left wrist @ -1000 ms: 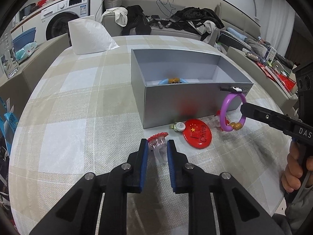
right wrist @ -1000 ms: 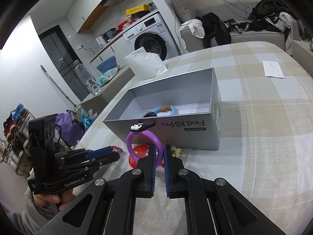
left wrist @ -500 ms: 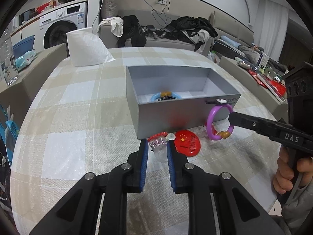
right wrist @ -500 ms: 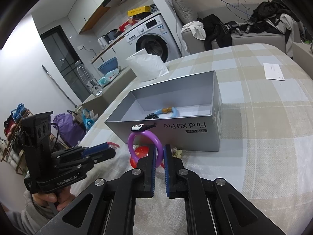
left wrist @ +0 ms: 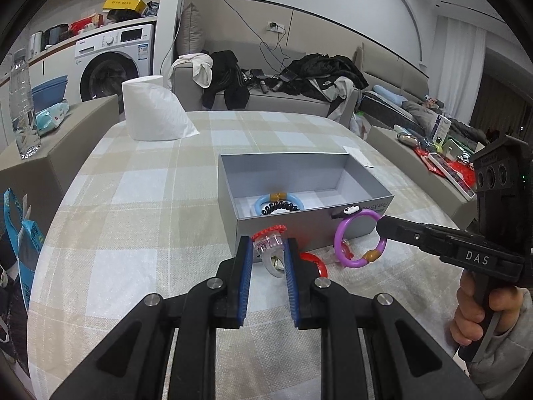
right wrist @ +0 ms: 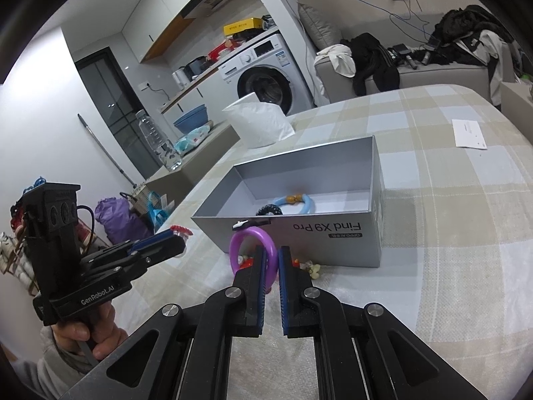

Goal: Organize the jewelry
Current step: 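Lift the clear ring over the box with left tool while right tool carries the purple bangle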

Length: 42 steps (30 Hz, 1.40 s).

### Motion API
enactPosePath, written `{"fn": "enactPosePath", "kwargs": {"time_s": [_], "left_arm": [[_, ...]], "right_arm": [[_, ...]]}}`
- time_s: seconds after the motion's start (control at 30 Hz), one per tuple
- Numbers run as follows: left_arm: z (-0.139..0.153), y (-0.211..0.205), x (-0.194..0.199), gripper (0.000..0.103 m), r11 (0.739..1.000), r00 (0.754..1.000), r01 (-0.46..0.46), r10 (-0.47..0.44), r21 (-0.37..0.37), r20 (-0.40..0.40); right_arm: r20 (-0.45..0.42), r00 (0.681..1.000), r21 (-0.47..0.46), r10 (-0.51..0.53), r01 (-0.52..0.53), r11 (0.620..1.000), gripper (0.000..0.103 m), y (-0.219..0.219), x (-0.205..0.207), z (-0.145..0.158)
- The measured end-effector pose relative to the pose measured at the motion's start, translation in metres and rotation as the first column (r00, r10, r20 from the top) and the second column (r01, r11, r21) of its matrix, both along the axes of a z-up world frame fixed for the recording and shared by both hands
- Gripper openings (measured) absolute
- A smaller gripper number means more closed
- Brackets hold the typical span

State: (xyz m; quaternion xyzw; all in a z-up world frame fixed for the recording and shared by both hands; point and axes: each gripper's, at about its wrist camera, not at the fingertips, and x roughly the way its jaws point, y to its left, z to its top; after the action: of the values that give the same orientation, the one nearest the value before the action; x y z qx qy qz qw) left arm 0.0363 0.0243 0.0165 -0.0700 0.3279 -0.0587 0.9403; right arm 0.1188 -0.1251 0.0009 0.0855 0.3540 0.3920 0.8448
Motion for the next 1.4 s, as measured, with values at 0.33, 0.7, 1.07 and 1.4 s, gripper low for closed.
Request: {"fn": "enactPosePath", "kwargs": {"time_s": [0.33,0.7,1.07,1.4], "left_arm": [[-0.003,0.002,0.001,0.014,1.0,1.0,-0.006,0.006,-0.004,-0.004],[0.012,-0.001,-0.006,0.014,1.0,0.999,-0.005,0.006,-0.003,0.051],[0.024,0.001,0.008,0.014,1.0,0.996,-0.014,0.014,0.003,0.089],[0.04,-0.008,0.029,0.014,0.998,0.989,-0.004,-0.005,0.06,0.149]], "right_arm": [[0.02,1.0,-0.011,0.015,-0.014,1.0,0.006,0.003,-0.001,0.0],[0.078,0.997,0.038,0.022,-0.025,0.999,0.006,0.001,-0.013,0.019],[0.137,0.987,0.096,-0.082,0.069,0.993,0.006,-0.015,-0.002,0.046],[0.124,0.977,0.143,-0.171,0.153,0.978,0.006,-0.026,0.021,0.055]]}}
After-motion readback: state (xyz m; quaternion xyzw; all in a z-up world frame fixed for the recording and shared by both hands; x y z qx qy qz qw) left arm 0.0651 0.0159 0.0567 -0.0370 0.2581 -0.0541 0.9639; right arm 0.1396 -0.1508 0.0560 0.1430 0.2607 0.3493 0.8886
